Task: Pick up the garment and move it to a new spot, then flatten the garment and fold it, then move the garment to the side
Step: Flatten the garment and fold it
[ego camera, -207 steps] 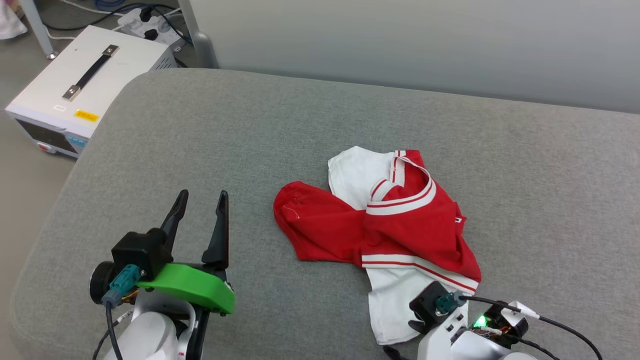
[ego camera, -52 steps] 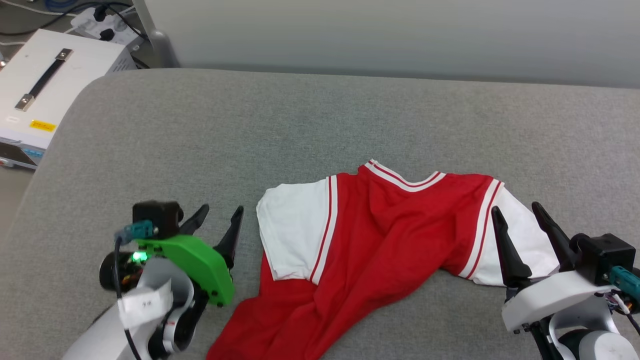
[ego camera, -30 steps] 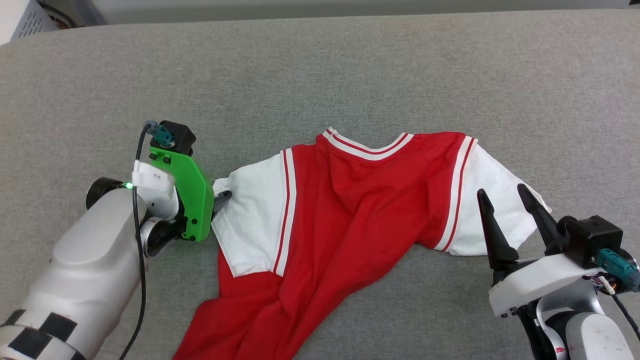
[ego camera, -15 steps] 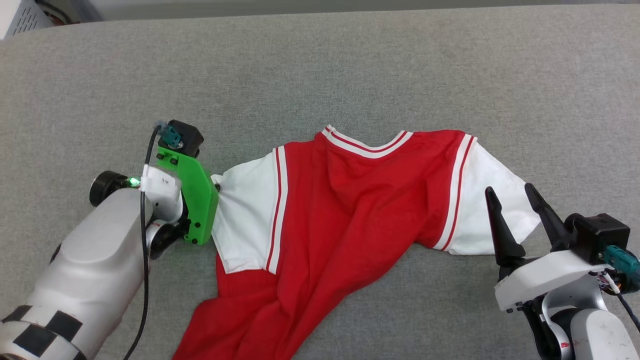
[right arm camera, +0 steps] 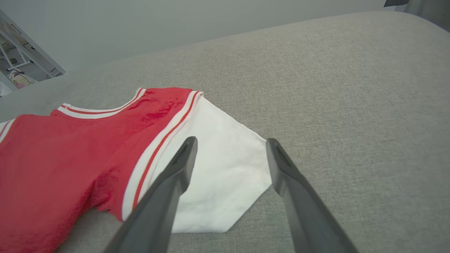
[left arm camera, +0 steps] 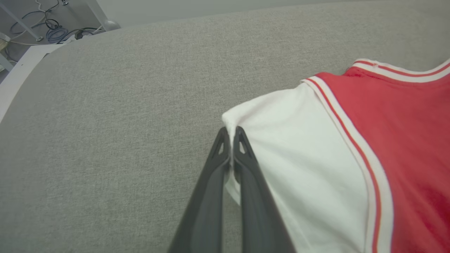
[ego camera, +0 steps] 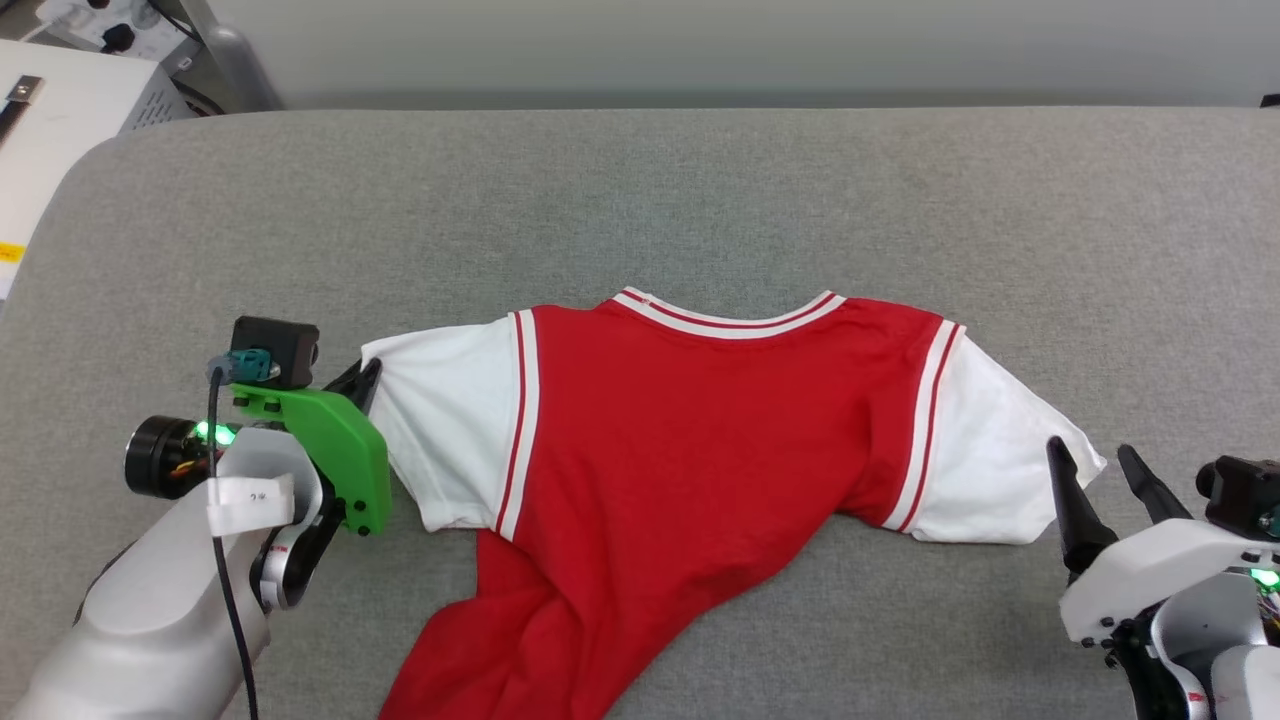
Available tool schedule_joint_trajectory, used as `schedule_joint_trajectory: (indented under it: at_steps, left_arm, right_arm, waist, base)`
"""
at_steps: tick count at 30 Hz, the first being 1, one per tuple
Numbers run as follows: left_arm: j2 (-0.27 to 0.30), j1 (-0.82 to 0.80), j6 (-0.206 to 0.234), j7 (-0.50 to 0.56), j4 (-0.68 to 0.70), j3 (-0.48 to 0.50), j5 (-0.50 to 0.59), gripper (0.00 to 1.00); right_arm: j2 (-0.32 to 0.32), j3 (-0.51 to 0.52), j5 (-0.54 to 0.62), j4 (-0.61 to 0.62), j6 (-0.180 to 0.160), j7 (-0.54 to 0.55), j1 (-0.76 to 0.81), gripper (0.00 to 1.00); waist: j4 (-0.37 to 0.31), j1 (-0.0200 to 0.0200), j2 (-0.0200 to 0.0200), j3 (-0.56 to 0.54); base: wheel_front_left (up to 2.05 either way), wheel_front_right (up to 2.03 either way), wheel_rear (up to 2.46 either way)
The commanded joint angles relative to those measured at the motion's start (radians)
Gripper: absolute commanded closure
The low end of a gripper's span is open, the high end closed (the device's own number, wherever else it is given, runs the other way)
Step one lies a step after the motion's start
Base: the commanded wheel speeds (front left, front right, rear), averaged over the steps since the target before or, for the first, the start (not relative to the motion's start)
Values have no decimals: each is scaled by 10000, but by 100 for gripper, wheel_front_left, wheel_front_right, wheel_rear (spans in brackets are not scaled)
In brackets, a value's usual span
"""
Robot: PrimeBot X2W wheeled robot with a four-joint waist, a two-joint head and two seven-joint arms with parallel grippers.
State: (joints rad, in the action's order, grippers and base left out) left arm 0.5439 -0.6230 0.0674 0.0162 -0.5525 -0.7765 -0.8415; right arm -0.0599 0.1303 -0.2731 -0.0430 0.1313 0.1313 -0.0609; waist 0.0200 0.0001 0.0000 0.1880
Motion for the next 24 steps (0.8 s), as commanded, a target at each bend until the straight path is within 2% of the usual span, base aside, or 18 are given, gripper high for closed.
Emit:
schedule_joint_trajectory:
  at_steps: [1,5,13,19,23,24]
  left_arm:
    - [209,320,231,-170,308,143,-45,100]
    - [607,941,770,-379,1420,393,-171,100]
    - [1074,1817,1578,-177,3737,500,-317,100]
    - [1188,1752,1826,-51,4682,530,-243,100]
    - [1153,1613,1832,-34,4875,537,-222,100]
    - [1104,1625,1810,-54,4880,557,-300,100]
  right_arm:
    - [-162,216,-160,-259,-6,283,68,0]
    - [-554,574,-693,-963,-6,1255,-192,0]
    - [-1545,236,-1277,-2118,-6,3791,-1358,0]
    - [-2079,-228,-1148,-3059,-6,5221,-2566,0]
    - [-2217,-431,-947,-3914,-6,6029,-2997,0]
    - [-2090,-588,-979,-4375,-6,6591,-3020,0]
  waist:
    - [244,-1,0,-312]
    - [416,-1,0,-446]
    - [784,-1,0,-200]
    - [1057,-1,0,286]
    - [1208,-1,0,522]
    - [1254,-1,0,609]
  base:
    - [0,0,0]
    - [0,0,0]
    - [0,0,0]
    - [0,0,0]
    - [0,0,0]
    - [0,0,0]
